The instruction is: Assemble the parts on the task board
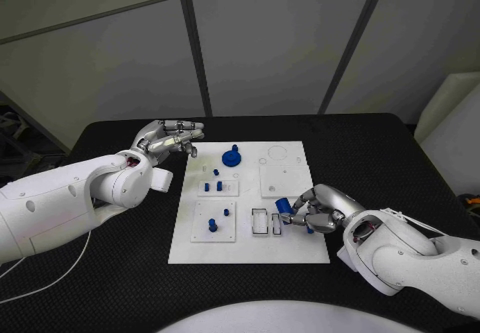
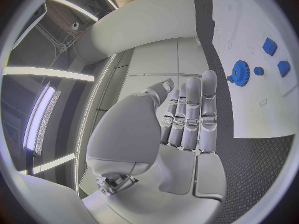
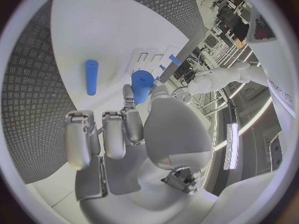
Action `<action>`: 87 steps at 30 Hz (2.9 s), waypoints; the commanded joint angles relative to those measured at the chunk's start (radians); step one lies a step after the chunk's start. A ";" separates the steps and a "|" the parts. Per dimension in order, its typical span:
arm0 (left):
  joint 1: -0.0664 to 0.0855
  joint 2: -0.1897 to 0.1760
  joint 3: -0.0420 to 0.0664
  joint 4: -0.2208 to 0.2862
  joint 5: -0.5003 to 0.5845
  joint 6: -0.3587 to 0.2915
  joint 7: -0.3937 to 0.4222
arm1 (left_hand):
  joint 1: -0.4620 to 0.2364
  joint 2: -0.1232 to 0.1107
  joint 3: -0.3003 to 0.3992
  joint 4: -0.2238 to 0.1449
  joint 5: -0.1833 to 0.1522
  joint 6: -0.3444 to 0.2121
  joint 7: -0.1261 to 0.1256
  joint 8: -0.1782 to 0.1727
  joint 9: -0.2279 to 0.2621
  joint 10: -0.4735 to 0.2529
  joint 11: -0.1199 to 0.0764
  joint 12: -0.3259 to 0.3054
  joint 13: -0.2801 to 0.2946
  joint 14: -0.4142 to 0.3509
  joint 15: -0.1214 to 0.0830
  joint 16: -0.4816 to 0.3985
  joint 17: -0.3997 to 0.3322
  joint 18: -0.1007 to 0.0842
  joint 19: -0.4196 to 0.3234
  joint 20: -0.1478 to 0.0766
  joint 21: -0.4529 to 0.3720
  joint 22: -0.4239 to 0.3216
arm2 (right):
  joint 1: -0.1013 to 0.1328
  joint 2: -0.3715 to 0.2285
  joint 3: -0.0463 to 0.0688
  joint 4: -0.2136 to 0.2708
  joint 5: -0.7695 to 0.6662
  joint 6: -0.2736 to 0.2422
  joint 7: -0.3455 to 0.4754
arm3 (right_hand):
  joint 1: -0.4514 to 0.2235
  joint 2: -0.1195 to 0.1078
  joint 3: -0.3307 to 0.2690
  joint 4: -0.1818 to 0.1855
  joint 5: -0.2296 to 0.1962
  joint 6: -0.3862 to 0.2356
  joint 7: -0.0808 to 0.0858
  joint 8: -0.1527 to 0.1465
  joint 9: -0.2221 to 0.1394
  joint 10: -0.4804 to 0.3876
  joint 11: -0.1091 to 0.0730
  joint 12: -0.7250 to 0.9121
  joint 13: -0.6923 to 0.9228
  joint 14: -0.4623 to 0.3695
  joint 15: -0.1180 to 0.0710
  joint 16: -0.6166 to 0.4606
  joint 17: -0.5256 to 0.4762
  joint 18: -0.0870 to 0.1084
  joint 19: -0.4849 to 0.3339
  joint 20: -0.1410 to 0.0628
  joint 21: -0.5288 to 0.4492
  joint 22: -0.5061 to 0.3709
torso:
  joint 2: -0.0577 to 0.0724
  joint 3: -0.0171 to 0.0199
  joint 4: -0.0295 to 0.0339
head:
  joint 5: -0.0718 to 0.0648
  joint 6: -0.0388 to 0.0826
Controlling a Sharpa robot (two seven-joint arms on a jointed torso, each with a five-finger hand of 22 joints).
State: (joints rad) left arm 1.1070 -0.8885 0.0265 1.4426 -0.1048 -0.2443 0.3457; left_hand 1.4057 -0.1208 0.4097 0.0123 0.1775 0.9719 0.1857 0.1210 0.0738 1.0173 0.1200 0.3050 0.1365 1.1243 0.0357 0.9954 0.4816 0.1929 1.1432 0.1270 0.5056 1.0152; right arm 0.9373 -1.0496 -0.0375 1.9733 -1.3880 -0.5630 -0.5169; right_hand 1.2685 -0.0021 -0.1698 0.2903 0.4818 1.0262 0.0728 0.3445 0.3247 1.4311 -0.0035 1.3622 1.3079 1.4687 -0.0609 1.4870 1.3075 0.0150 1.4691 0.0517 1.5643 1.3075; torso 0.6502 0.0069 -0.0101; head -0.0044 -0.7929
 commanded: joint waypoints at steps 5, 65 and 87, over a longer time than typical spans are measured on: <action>0.001 0.004 0.001 0.001 0.001 0.007 0.011 | -0.003 0.005 0.000 -0.002 0.002 0.000 0.003 0.004 -0.001 -0.008 -0.001 0.007 -0.001 -0.005 0.000 0.003 -0.001 -0.011 -0.006 0.002 0.003 0.002 | 0.002 0.045 0.001 -0.007 0.042 0.057 0.009 | -0.044 0.007 -0.029 0.002 -0.007 0.017 -0.002 0.000 0.002 0.001 0.000 -0.013 0.025 0.068 -0.007 0.000 0.088 -0.015 0.102 -0.007 0.007 0.263 | 0.002 0.0000 0.0021 | 0.003 -0.001; 0.001 0.000 0.001 0.005 0.001 0.004 0.010 | -0.004 0.005 0.001 -0.003 0.001 -0.001 0.003 0.005 -0.001 -0.008 -0.001 0.008 -0.001 -0.004 0.000 0.003 -0.003 -0.011 -0.006 0.002 0.003 0.002 | 0.002 0.142 0.001 -0.053 0.017 0.101 -0.022 | -0.253 -0.051 -0.037 0.005 -0.274 0.027 -0.015 0.044 0.047 -0.005 -0.011 -0.060 0.025 0.069 -0.016 -0.005 0.092 -0.015 0.102 -0.015 0.007 0.263 | 0.001 0.0010 -0.0022 | 0.018 -0.003; 0.000 0.003 0.001 0.000 0.001 0.006 0.009 | -0.004 0.005 0.001 -0.003 0.001 -0.001 0.003 0.005 -0.001 -0.008 -0.001 0.008 -0.001 -0.004 0.000 0.003 -0.003 -0.011 -0.006 0.002 0.003 0.002 | 0.002 0.105 0.001 -0.028 0.012 0.080 0.033 | -0.088 -0.022 -0.011 -0.003 -0.235 0.035 -0.023 0.063 0.062 0.010 -0.018 -0.049 0.046 0.072 -0.022 -0.001 0.103 -0.015 0.102 -0.021 0.007 0.263 | 0.001 0.0004 -0.0011 | 0.012 0.000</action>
State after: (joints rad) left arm 1.1065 -0.8866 0.0265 1.4427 -0.1047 -0.2441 0.3459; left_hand 1.4057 -0.1208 0.4097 0.0123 0.1775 0.9719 0.1857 0.1210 0.0739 1.0173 0.1200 0.3096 0.1367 1.1243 0.0357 0.9954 0.4799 0.1930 1.1433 0.1271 0.5056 1.0161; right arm 0.9383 -0.9437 -0.0362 1.9441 -1.3695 -0.4682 -0.5033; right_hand 1.1831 -0.0273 -0.1786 0.2861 0.2514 1.0617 0.0587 0.4040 0.3858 1.4364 -0.0164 1.3087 1.3077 1.4687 -0.0753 1.4869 1.3073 0.0151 1.4652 0.0406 1.5642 1.3073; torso 0.6505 0.0081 -0.0114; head 0.0086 -0.7930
